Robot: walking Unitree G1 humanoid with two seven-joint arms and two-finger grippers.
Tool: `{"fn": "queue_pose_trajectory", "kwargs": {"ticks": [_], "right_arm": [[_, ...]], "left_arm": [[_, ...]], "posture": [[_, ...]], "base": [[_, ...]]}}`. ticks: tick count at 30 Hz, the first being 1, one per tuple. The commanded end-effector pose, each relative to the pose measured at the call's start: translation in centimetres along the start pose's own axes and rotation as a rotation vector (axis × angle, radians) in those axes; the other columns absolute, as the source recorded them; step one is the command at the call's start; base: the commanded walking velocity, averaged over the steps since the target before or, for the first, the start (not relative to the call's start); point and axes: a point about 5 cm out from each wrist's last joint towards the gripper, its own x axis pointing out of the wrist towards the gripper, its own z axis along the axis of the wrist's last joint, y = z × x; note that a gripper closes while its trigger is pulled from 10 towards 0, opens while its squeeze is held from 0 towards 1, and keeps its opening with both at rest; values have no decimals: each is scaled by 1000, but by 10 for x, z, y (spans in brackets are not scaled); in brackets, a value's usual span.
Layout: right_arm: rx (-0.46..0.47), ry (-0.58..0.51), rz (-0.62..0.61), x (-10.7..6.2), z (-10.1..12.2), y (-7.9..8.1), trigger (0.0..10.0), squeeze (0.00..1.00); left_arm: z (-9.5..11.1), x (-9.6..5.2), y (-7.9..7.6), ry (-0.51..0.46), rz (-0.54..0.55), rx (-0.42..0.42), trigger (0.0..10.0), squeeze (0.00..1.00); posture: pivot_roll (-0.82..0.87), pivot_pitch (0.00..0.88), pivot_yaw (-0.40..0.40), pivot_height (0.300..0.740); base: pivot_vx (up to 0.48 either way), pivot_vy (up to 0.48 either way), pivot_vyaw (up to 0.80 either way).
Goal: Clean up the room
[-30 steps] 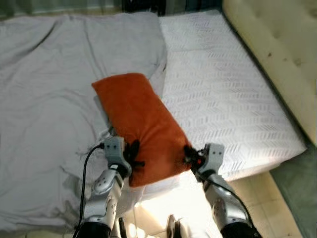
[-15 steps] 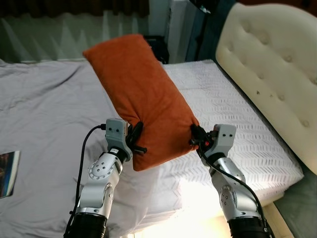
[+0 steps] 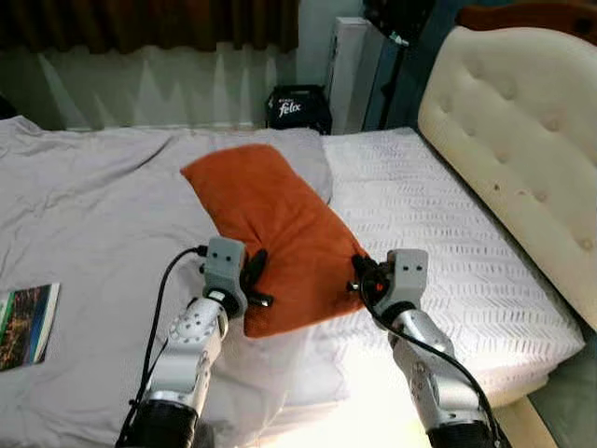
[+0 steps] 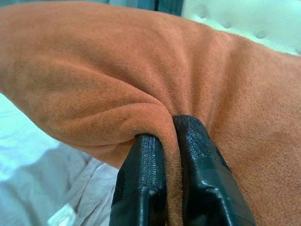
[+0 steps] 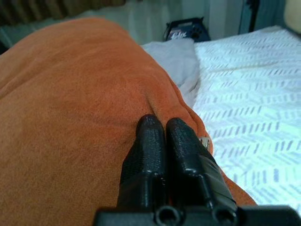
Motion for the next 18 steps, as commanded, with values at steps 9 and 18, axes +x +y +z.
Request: {"fn": "queue_pose_trajectory", "kwargs": {"ticks": [9,18], "right_arm": [[-32,-56,-51,-5,10,-16,10000,0],[-55,-36,-31,-7,6,-15,10000,0]], "left_arm": [[5,3,-26,-35,-94,58,10000,0],[1,3,-31,-27,-87,46,10000,0]], "posture": [[-1,0,-36,740],[-7,0,-39,740]], "base": [[173,-122,410],[0,0,726]]}}
